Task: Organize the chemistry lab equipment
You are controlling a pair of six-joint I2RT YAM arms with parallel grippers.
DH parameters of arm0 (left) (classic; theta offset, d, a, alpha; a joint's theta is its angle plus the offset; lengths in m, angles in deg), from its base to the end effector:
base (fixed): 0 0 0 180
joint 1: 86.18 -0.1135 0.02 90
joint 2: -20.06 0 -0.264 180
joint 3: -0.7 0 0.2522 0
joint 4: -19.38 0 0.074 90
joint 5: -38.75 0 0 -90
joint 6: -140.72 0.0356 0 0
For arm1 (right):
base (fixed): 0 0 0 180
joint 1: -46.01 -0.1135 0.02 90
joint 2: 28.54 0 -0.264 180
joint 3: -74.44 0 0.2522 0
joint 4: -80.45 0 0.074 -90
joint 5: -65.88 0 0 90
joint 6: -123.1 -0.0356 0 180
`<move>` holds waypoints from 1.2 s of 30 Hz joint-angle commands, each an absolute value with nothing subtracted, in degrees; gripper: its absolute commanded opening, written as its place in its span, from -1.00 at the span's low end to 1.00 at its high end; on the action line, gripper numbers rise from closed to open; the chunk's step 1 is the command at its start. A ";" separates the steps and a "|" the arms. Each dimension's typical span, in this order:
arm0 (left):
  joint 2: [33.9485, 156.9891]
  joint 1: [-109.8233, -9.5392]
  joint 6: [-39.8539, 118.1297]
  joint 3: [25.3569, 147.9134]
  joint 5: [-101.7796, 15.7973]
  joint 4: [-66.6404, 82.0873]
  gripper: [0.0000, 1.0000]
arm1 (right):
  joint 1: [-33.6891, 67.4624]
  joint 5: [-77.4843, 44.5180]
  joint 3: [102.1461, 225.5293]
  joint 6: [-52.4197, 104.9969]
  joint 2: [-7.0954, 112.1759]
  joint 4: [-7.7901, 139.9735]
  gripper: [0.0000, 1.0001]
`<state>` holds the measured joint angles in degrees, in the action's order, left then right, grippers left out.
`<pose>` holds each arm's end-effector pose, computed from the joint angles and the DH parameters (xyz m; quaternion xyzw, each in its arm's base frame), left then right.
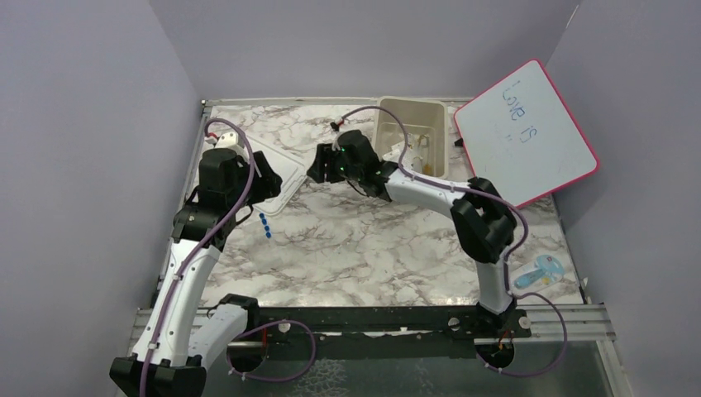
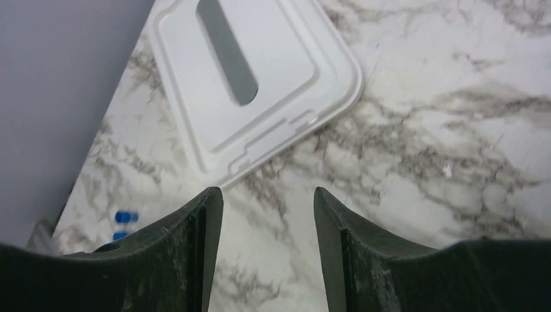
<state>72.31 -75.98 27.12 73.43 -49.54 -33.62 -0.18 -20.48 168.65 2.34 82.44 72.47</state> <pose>0.1839 -0.0342 0.3516 -0.0952 0.8716 -0.1523 0.4562 0.3137 0.3302 0.2414 -0.1300 0.8319 0.3562 0.4052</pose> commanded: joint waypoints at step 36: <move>71.85 -76.25 22.96 68.30 -43.09 -27.60 0.31 | -0.08 -46.52 192.30 18.33 107.09 50.49 -0.11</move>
<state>70.89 -76.01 22.51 69.05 -45.03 -28.73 -0.42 -39.37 203.03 19.34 113.50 57.17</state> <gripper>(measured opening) 0.655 0.452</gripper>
